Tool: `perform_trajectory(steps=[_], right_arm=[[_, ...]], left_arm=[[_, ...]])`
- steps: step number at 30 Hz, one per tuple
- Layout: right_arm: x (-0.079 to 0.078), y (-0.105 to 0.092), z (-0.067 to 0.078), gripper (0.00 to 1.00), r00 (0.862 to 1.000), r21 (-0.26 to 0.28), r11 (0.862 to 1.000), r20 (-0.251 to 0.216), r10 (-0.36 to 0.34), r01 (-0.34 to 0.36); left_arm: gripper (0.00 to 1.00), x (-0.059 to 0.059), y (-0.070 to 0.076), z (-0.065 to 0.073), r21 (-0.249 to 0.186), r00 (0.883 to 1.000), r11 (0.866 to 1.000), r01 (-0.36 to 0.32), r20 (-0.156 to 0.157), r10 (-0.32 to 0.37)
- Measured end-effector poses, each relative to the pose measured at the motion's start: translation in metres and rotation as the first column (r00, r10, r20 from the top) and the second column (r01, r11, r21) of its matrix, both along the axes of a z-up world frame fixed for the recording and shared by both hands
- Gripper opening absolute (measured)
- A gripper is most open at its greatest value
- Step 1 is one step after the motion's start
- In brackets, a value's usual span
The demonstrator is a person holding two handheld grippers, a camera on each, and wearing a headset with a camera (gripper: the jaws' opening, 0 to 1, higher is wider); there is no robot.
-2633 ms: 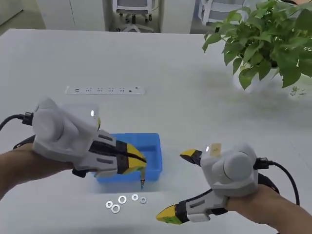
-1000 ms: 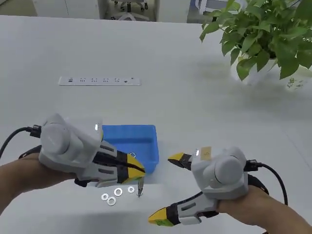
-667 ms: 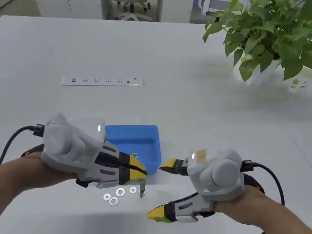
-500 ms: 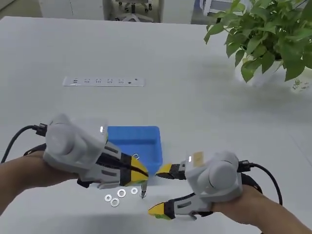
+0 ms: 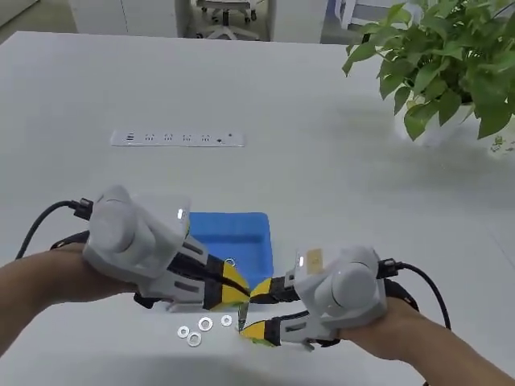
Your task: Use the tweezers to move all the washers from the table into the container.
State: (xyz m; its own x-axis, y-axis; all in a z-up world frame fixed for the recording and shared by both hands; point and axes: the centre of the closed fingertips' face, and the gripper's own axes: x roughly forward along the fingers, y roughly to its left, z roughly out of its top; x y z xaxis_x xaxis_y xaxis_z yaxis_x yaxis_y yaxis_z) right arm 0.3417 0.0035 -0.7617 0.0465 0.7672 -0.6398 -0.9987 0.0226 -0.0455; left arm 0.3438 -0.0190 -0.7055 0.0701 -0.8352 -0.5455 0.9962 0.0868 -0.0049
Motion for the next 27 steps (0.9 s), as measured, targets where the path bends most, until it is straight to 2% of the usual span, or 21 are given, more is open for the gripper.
perform_trajectory(steps=[11,27], right_arm=[[-0.0007,0.0026,-0.0071,0.12,0.999,-0.036,0.998,0.004,0.052,-0.051],[-0.0009,0.0039,-0.0092,0.09,1.0,-0.038,0.999,-0.01,0.022,-0.022]], left_arm=[[0.05,0.0014,-0.0001,-0.0009,-0.005,1.0,1.0,-0.001,-0.018,0.001],[0.06,-0.0025,0.0005,-0.0019,0.009,1.0,1.0,-0.004,-0.026,0.004]])
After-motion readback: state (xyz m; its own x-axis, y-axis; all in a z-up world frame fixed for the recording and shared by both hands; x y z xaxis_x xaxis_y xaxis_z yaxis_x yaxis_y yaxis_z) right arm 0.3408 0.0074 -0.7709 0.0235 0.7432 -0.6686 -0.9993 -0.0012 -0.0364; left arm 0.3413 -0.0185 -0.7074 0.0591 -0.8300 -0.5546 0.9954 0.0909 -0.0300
